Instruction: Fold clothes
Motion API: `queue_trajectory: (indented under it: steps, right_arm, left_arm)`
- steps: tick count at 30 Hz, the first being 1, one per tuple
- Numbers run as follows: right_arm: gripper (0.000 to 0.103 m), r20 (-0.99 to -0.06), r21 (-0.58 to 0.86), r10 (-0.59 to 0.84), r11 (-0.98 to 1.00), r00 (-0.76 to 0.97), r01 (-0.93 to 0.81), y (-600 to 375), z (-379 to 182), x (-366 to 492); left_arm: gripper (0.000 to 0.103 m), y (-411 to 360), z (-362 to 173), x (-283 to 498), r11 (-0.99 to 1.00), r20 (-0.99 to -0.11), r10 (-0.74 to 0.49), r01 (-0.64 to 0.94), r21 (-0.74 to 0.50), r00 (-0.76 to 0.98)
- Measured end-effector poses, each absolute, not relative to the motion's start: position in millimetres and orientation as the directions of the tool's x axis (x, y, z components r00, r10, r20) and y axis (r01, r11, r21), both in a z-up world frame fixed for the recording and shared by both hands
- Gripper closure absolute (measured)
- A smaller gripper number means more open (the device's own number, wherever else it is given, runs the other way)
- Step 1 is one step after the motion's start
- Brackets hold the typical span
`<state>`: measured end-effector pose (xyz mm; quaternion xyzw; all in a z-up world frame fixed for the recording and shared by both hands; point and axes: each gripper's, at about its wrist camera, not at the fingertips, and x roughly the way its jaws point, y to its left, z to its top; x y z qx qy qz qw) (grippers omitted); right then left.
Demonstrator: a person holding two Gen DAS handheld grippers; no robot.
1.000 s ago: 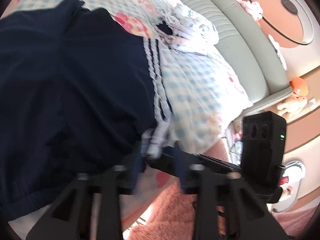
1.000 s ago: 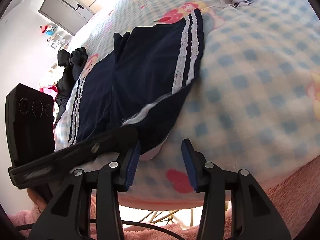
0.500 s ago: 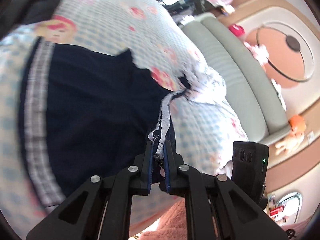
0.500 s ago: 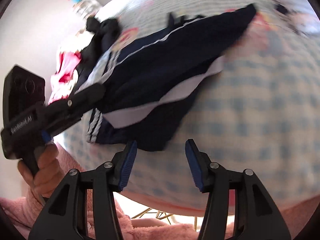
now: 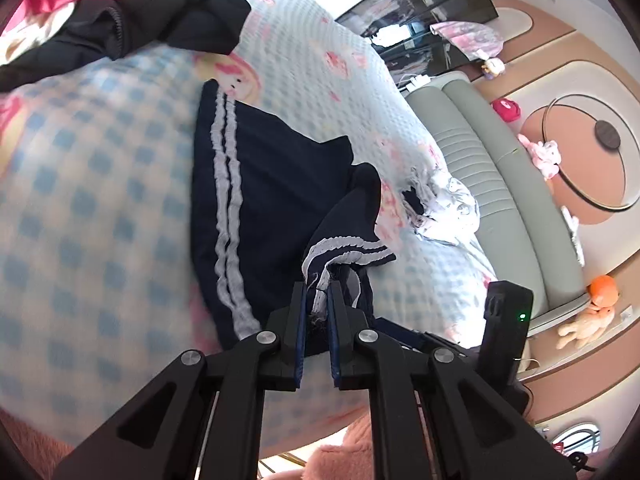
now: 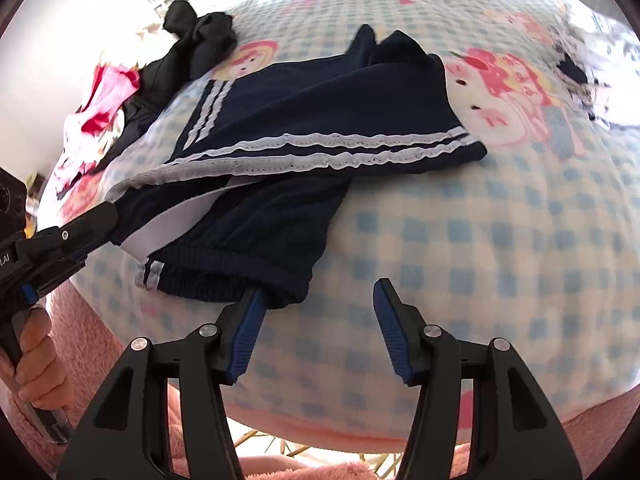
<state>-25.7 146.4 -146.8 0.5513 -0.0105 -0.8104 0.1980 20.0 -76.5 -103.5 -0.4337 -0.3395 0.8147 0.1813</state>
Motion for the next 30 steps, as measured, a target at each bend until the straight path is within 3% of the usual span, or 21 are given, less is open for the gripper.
queue_trajectory:
  steps: [4, 8, 13, 18, 20, 23, 26, 30]
  right_arm:
    - [0.047, -0.865, 0.288, -0.401, -0.889, -0.302, 0.356, 144.2, -147.8, -21.0]
    - [0.047, -0.886, 0.324, -0.391, -0.906, -0.247, 0.272, 156.6, -167.5, -28.2]
    - [0.048, -0.786, 0.462, -0.564, -0.808, -0.254, 0.365, 158.6, -141.1, -12.9]
    - [0.047, -0.794, 0.468, -0.540, -0.837, -0.281, 0.284, 167.5, -145.7, -29.9]
    - [0.048, -0.802, 0.477, -0.528, -0.848, -0.279, 0.231, 168.9, -157.6, -41.6]
    - [0.048, -0.867, 0.407, -0.447, -0.890, -0.221, 0.206, 161.4, -184.1, -45.4]
    - [0.047, -0.824, 0.472, -0.512, -0.857, -0.241, 0.206, 168.9, -177.7, -41.1]
    - [0.047, -0.792, 0.524, -0.566, -0.823, -0.230, 0.220, 170.7, -170.7, -55.8]
  left_arm:
    - [0.093, -80.1, -91.7, 28.6, -0.743, -0.596, 0.539, -0.002, -0.670, -0.595]
    - [0.093, -85.1, -118.5, 23.3, -0.738, -0.656, 0.531, 0.088, -0.669, -0.536]
    - [0.093, -92.2, -134.9, 26.3, -0.690, -0.641, 0.585, 0.109, -0.715, -0.497]
    - [0.092, -83.2, -133.4, 22.1, -0.708, -0.659, 0.591, 0.092, -0.700, -0.465]
    - [0.090, -80.5, -142.9, 20.9, -0.749, -0.718, 0.553, 0.124, -0.650, -0.422]
    - [0.079, -79.9, -148.9, 15.4, -0.772, -0.749, 0.536, 0.135, -0.622, -0.388]
    - [0.053, -82.1, -148.1, 7.0, -0.760, -0.736, 0.558, 0.119, -0.639, -0.384]
    - [0.051, -85.0, -147.0, -4.3, -0.744, -0.716, 0.587, 0.098, -0.661, -0.377]
